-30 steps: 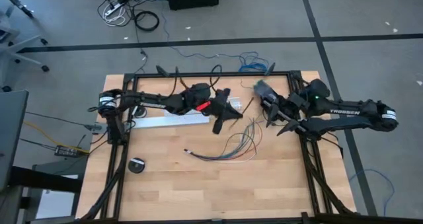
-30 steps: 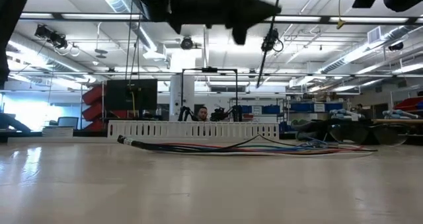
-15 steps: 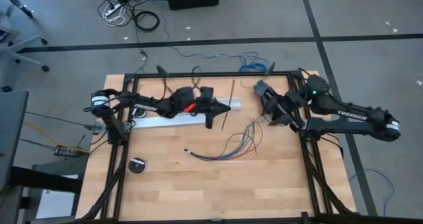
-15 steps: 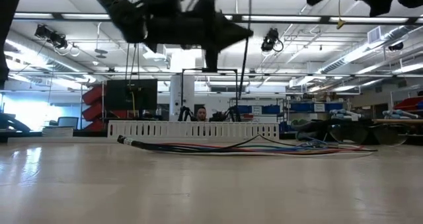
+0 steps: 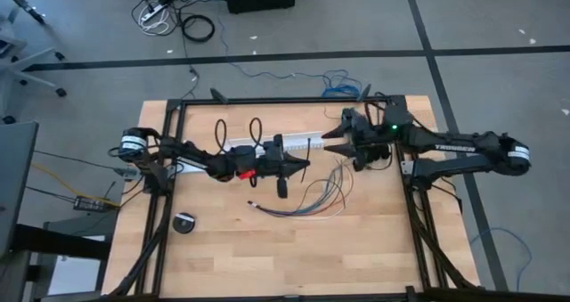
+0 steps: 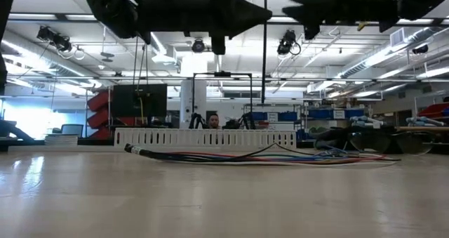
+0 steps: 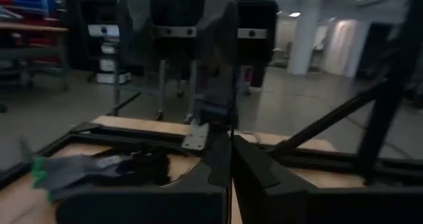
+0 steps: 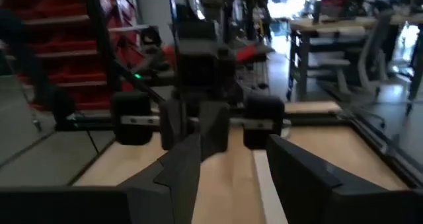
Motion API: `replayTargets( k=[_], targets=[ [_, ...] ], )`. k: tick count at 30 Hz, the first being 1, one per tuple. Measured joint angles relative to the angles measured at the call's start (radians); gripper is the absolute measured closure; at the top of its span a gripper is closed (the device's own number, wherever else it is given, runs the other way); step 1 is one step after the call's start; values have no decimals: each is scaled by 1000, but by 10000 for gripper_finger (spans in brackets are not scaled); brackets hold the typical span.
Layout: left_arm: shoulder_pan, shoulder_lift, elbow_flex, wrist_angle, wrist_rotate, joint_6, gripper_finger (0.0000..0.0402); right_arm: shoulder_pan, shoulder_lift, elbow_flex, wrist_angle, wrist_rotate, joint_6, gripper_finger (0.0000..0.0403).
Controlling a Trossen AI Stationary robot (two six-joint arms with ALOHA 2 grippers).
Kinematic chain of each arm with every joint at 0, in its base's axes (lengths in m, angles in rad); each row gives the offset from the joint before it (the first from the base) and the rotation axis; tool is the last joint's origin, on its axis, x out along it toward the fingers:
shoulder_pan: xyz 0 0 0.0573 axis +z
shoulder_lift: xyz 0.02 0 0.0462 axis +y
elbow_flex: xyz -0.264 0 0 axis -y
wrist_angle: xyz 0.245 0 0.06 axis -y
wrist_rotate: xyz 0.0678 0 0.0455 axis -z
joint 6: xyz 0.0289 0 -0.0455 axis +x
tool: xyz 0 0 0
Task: Ziptie cables
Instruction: Wrap the colored wires together using a zip tie
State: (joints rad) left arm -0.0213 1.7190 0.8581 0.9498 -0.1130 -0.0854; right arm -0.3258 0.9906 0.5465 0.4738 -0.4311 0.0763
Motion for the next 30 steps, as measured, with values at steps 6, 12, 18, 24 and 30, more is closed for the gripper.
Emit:
replayTargets(
  k=[6,12,18,24,30],
  targets=[
    [9,28,0,-16,0,3,401,45,90,30,73,-17,11,253],
    [20,29,0,-21,15,3,401,67,107,46,72,-17,10,255],
    [28,29,0,-22,17,3,401,77,108,46,82,-2,10,253],
    [35,30,0,-20,20,-9,401,87,132,47,99,18,9,259],
    [37,30,5,-19,28,-11,401,89,138,47,130,24,9,259]
  ],
)
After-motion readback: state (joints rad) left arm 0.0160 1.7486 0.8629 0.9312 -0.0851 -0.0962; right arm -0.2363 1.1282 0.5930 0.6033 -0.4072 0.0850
